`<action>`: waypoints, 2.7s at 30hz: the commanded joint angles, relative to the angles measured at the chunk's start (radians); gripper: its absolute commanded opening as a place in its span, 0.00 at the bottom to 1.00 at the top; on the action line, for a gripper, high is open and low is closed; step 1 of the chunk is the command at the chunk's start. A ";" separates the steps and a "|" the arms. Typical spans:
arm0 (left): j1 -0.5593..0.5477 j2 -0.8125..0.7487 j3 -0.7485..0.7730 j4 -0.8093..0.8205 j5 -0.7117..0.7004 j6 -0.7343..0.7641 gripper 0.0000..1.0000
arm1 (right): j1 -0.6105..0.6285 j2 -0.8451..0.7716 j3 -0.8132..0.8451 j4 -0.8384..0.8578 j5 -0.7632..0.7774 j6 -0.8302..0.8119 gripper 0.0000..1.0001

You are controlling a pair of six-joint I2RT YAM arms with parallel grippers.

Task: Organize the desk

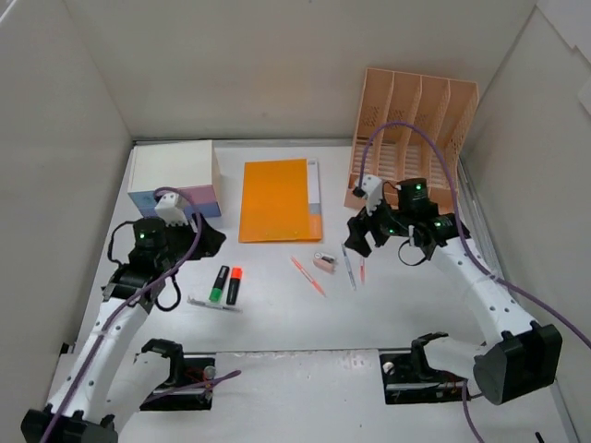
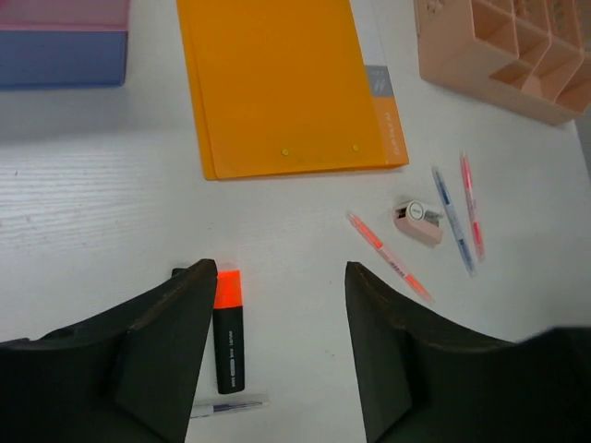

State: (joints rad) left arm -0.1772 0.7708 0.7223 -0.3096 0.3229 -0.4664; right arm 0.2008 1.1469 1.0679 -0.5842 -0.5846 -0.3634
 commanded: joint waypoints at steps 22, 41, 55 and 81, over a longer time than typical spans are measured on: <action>-0.137 0.952 0.710 0.060 -0.025 0.150 0.95 | 0.258 0.741 0.452 0.256 0.394 0.537 0.98; -0.100 1.139 0.730 0.076 0.064 0.140 0.92 | 0.233 0.942 0.507 0.279 0.448 0.607 0.97; -0.133 1.216 0.749 -0.034 -0.062 0.146 0.90 | 0.181 0.981 0.512 0.291 0.388 0.627 0.87; -0.254 1.369 0.876 -0.189 0.001 0.180 0.82 | 0.187 0.861 0.397 0.507 0.138 0.612 0.40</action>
State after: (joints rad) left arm -0.3779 2.1025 1.5822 -0.4622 0.2150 -0.2699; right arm 0.3428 2.0991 1.4837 -0.1886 -0.2832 0.2359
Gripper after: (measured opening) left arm 0.817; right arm 0.409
